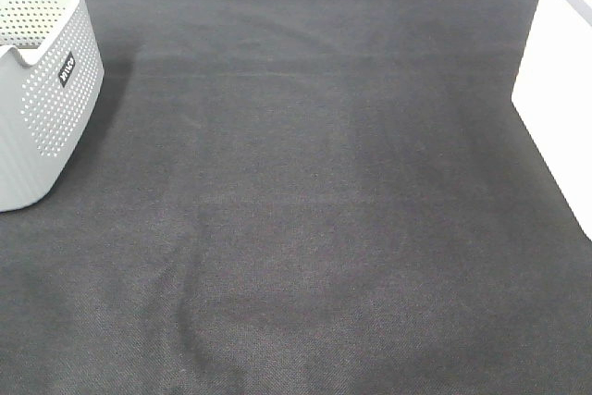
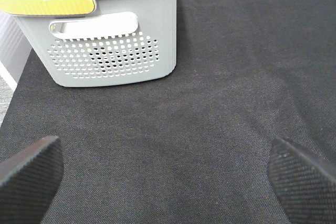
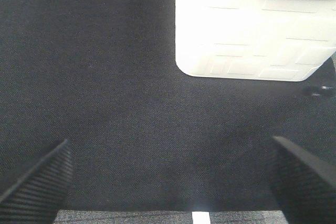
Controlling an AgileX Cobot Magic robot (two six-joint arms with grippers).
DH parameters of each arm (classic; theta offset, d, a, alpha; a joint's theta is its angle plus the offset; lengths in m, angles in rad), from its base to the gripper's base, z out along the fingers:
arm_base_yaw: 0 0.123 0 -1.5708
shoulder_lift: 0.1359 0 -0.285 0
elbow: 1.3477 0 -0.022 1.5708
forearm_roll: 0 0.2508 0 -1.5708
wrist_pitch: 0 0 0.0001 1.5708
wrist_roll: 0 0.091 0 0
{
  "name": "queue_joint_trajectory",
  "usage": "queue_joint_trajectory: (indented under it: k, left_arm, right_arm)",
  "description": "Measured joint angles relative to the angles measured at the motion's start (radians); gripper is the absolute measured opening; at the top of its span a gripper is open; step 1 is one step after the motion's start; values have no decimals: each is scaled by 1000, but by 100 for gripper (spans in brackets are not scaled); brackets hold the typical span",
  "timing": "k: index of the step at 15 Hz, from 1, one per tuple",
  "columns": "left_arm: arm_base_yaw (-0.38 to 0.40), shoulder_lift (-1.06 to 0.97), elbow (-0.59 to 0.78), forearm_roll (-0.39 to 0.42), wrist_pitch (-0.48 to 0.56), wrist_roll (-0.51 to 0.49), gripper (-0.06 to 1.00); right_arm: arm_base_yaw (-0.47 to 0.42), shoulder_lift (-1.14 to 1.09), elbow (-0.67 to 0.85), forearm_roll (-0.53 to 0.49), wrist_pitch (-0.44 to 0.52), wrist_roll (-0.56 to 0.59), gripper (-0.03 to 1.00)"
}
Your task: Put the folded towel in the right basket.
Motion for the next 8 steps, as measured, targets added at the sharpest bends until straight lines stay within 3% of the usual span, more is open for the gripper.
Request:
queue_joint_trajectory:
  k: [8]
  left_arm:
    - [0,0,0,2,0,0,99]
  right_arm:
    - [0,0,0,7,-2,2,96]
